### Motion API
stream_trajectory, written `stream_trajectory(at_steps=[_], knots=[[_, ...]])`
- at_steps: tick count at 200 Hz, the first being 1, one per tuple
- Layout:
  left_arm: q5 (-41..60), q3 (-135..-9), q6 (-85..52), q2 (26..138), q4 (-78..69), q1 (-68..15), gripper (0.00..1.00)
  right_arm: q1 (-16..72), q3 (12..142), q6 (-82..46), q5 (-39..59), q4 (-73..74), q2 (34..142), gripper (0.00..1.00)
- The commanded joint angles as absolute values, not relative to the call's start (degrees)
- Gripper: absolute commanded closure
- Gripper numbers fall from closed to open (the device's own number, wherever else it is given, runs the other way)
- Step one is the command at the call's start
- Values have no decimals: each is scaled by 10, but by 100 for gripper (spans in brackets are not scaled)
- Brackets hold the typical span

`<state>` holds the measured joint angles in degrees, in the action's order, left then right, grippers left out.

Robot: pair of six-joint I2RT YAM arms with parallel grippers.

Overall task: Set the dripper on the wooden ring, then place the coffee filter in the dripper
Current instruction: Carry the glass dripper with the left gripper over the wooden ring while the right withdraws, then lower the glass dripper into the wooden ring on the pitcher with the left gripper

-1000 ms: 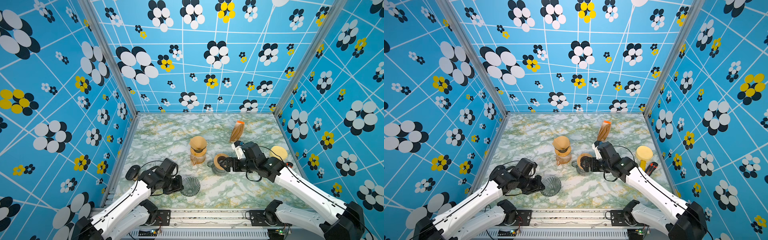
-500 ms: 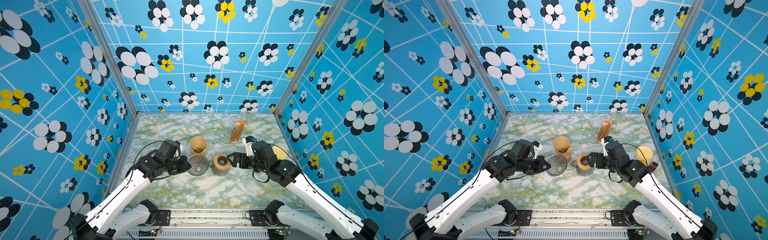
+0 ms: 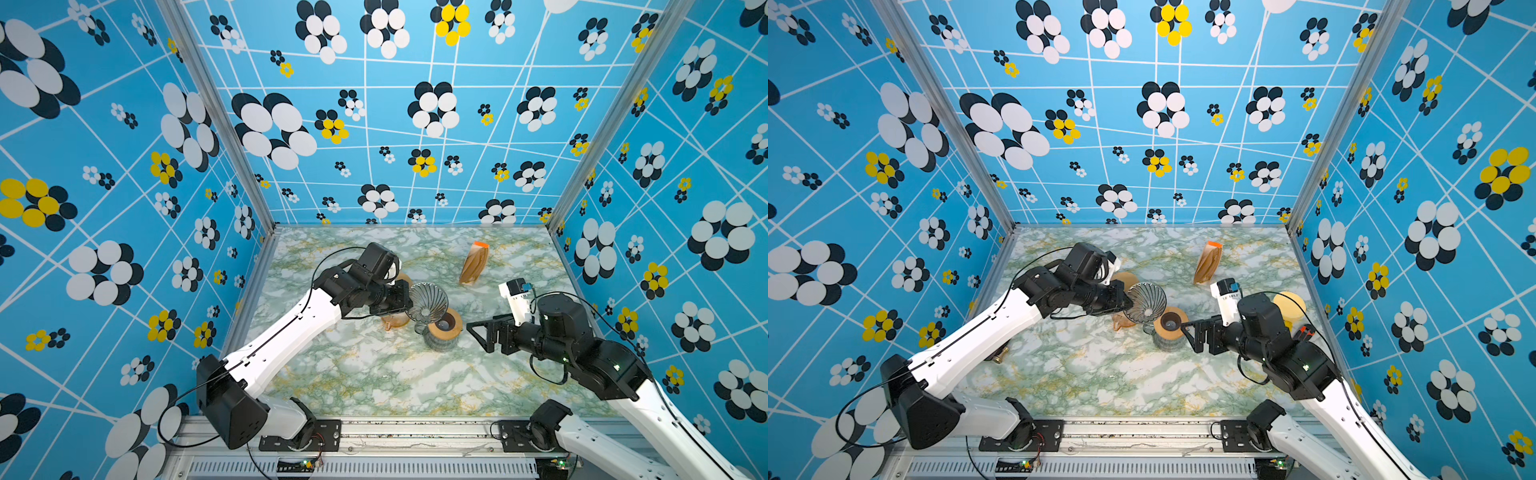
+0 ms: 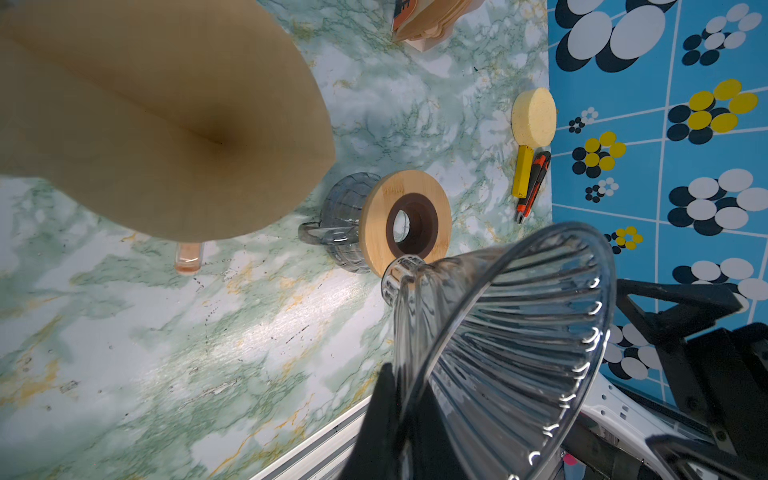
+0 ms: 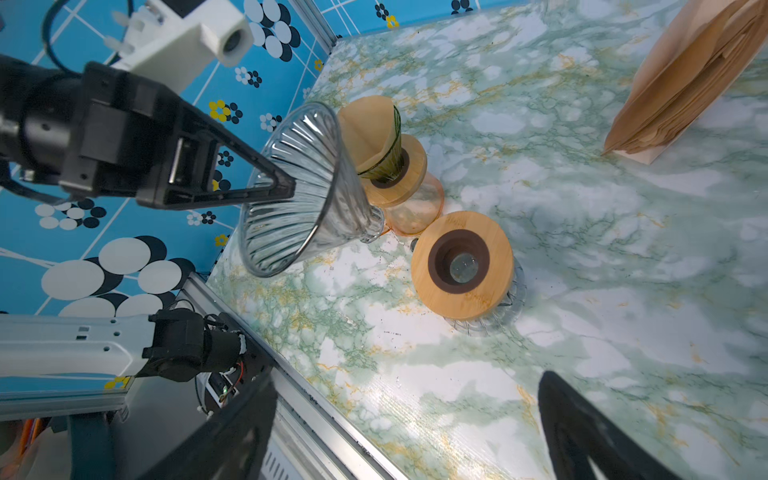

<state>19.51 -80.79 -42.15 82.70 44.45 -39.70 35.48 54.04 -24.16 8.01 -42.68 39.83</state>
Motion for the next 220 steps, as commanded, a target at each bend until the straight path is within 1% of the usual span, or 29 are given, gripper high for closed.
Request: stream_trajectory(at_steps=[1,47,83,131,220], knots=[[198,-858,-400,863,439,-409,92,353,555,-224,51,-469,374,1],[204,-893,-410,925,412,-422,92,353,552,-226,29,-500,344,1],[195,-917,-412,962,426,-438,92,353,546,-222,26,-503,329,1],[195,-914,-416,983,418,-452,92,353,537,-219,19,-504,334,1],[194,-900,-412,996,418,-455,92,353,535,-223,25,-489,346,1]])
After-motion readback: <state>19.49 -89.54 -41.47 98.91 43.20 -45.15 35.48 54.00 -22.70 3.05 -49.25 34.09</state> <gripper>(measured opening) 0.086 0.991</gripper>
